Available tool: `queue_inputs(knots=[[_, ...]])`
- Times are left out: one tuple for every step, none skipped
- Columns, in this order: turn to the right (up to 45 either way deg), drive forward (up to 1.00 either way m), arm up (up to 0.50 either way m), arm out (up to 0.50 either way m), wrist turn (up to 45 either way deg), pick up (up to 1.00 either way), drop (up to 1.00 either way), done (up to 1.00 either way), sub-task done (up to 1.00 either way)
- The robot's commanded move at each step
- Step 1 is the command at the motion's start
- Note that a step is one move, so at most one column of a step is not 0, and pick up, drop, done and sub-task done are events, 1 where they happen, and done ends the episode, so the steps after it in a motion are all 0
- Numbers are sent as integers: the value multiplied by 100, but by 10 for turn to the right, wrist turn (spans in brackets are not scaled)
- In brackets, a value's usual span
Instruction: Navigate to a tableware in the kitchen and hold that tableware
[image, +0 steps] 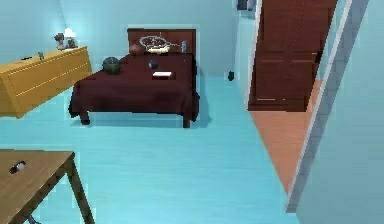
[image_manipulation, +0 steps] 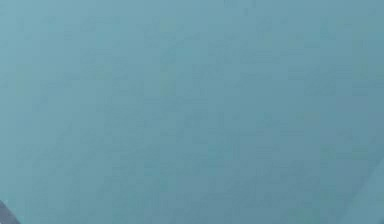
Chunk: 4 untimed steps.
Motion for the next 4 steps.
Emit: queue_inputs(knots=[[0, 100, 0, 0, 0, 0, 0, 0, 0], [-120, 0, 0, 0, 0, 0, 0, 0, 0], [0, 20, 0, 0, 0, 0, 0, 0, 0], [-420, 0, 0, 0, 0, 0, 0, 0, 0]])
